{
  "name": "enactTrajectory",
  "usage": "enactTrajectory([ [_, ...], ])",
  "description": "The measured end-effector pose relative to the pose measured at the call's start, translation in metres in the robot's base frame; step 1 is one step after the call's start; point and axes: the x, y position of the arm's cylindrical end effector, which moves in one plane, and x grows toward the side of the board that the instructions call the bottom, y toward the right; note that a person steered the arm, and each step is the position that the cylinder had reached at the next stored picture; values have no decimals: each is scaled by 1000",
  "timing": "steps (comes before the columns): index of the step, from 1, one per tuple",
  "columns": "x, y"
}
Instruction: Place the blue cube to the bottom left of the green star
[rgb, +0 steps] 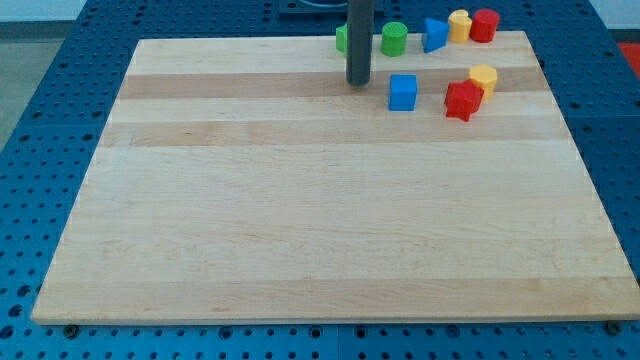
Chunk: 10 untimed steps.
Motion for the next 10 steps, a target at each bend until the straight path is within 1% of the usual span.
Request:
enactTrajectory([
  [1, 70, 10],
  [2, 95, 44],
  [3, 99, 88],
  [4, 73, 127],
  [5, 75, 136],
  [6, 89, 151],
  [7, 61, 200],
  [8, -19, 215],
  [9, -62, 213],
  [10, -65, 204],
])
